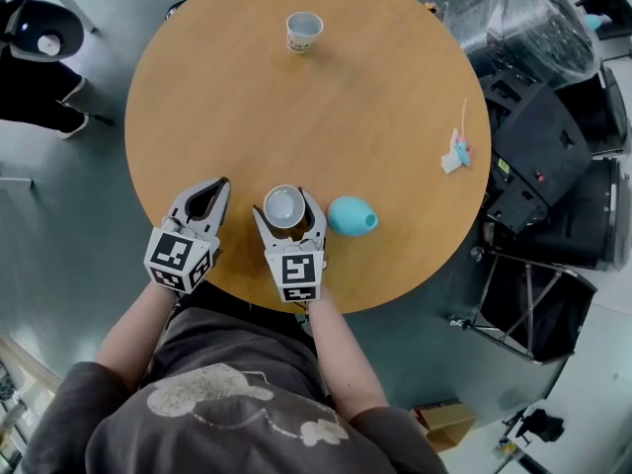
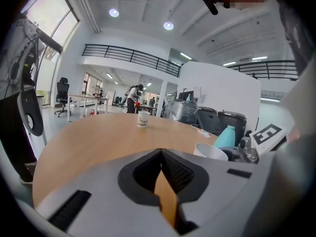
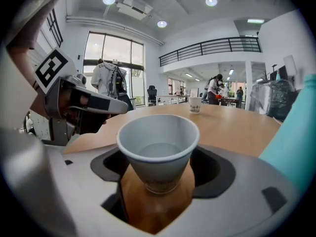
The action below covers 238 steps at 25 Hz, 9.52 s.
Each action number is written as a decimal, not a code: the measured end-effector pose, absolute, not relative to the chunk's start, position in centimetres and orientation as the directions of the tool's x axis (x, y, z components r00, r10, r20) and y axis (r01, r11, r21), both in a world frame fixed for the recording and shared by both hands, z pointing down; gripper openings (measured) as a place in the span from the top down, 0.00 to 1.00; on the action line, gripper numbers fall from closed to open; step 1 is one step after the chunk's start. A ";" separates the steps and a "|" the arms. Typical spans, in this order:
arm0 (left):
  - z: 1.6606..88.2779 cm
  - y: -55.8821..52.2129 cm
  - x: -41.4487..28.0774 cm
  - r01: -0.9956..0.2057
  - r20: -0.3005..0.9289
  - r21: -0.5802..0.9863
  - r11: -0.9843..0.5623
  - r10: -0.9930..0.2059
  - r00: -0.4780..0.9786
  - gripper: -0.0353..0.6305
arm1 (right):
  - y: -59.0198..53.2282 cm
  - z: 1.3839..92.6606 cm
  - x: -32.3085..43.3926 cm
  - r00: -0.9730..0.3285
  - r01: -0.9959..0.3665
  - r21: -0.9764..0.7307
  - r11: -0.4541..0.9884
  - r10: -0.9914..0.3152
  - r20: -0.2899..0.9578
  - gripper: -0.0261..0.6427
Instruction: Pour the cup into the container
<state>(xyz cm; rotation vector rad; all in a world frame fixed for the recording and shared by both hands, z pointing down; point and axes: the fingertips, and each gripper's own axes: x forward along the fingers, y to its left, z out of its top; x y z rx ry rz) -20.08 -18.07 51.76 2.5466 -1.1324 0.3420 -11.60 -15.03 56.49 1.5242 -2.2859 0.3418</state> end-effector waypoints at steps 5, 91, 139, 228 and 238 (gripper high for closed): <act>52.0 -18.4 -20.5 -0.757 0.359 0.187 -0.626 -0.674 0.646 0.94 | -15.6 56.4 -11.8 -0.338 -0.931 -0.014 0.366 -0.844 0.417 0.41; 44.5 -3.8 3.5 -0.782 0.216 0.144 -0.607 -0.752 0.623 0.93 | 0.4 47.7 15.4 -0.420 -0.899 -0.021 0.438 -0.846 0.329 0.51; 53.9 -11.8 6.5 -0.603 0.353 0.070 -0.795 -0.545 0.760 0.34 | -6.8 50.6 13.8 -0.284 -0.950 -0.009 0.313 -0.849 0.446 0.51; 50.2 -6.8 9.6 -0.525 0.390 0.068 -0.848 -0.462 0.796 0.35 | -7.9 43.2 10.5 -0.094 -0.241 0.711 0.661 -0.745 0.661 0.51; 50.5 -6.9 9.8 -0.527 0.396 0.074 -0.846 -0.461 0.794 0.35 | -8.4 43.3 10.7 -0.062 -0.178 0.726 0.664 -0.744 0.666 0.51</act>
